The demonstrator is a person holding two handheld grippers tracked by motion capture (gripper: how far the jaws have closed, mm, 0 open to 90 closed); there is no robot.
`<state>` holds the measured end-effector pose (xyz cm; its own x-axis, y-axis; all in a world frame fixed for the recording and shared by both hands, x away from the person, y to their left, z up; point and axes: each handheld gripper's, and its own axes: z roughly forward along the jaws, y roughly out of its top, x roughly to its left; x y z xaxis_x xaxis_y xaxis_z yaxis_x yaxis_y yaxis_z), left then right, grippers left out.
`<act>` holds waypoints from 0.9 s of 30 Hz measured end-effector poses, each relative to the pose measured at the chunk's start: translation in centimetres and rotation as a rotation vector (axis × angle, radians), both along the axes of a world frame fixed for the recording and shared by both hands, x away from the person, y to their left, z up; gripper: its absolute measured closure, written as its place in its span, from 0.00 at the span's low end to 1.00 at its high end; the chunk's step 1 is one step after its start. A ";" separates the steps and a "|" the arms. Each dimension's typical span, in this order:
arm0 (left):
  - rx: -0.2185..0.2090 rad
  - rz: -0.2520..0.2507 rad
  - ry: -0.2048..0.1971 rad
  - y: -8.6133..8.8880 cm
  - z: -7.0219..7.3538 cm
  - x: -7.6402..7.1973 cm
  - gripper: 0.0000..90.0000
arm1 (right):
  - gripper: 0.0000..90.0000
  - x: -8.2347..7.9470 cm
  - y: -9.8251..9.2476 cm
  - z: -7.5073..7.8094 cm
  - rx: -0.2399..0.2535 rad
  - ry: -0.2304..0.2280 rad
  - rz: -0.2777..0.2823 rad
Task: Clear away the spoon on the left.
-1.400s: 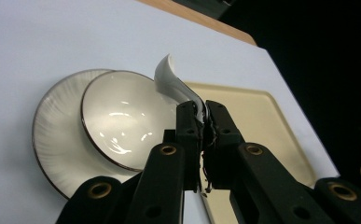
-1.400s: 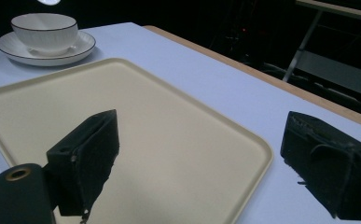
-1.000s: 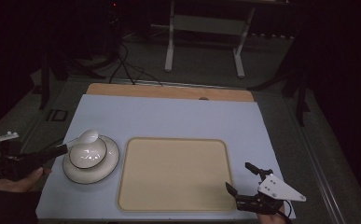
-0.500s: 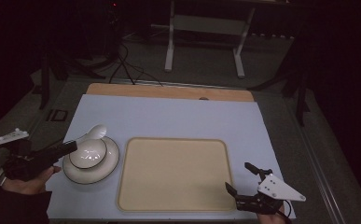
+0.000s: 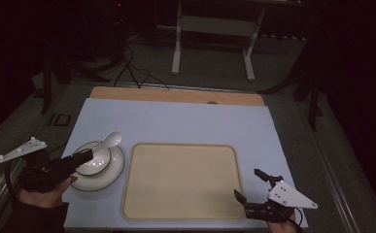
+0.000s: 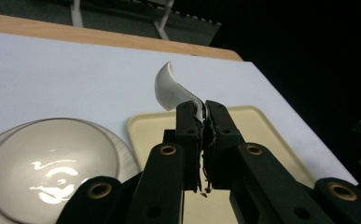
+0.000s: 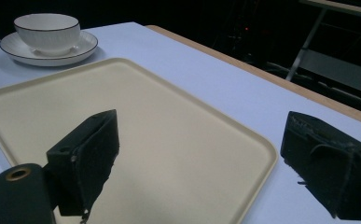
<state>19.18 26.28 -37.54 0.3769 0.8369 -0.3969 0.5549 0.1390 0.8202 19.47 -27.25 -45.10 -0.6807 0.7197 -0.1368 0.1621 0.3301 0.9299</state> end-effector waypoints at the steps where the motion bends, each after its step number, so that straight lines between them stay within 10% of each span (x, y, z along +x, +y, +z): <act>1: 0.010 0.004 -0.008 -0.5 0.0 -0.1 0.96 | 0.13 0.0 0.0 0.0 0.000 0.000 0.000; 27: -0.018 0.065 -0.042 -6.6 -1.8 -0.1 0.96 | 0.13 0.1 -0.1 0.0 0.007 0.005 0.002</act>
